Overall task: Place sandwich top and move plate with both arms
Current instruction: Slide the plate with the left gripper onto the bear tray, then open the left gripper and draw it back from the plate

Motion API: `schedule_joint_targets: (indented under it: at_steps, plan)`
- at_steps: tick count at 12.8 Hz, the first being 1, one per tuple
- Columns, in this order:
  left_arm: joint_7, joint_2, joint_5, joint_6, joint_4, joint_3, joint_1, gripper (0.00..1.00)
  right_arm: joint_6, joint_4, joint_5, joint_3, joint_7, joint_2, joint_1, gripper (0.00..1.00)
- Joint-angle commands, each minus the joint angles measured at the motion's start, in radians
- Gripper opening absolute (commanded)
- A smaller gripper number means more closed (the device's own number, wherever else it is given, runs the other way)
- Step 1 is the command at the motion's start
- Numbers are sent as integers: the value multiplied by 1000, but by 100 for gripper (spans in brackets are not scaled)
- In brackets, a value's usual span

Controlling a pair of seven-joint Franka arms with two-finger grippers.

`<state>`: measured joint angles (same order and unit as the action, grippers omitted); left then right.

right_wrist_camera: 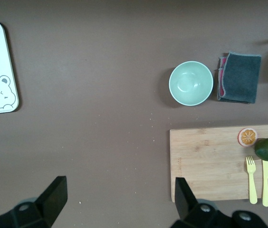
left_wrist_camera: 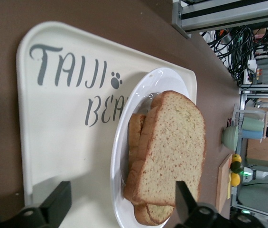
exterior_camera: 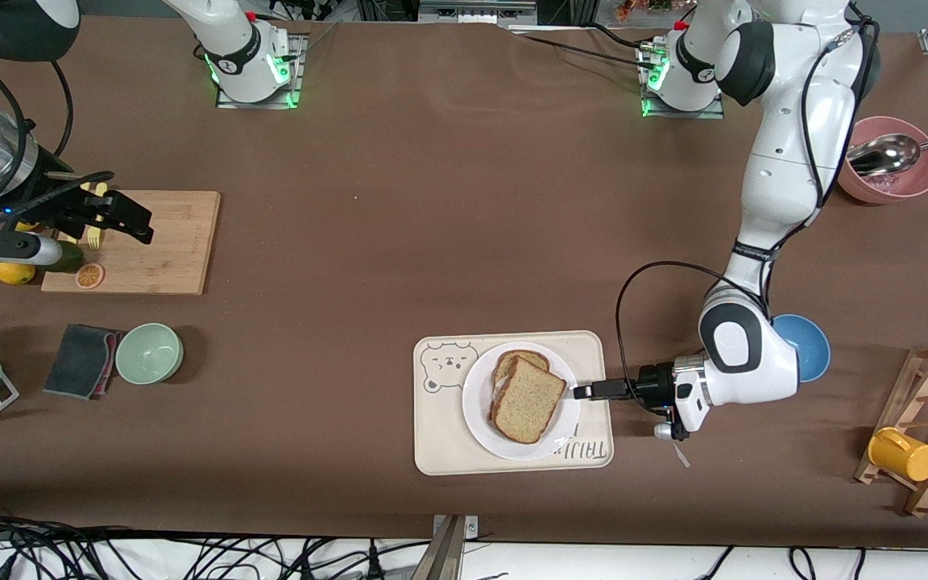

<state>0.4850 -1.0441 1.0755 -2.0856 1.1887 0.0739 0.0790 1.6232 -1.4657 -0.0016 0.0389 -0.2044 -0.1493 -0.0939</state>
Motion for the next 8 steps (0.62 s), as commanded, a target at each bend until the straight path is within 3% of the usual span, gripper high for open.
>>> schedule_joint_targets:
  at_steps: [1, 8]
  plan:
    - [-5, 74, -171, 25, 12, -28, -1, 100, -2, -15, -8, 1, -6, 22, -1, 100]
    - [-164, 278, -760, 258, 11, -28, 2, 100, -2, -15, -6, 1, -6, 22, -1, 100]
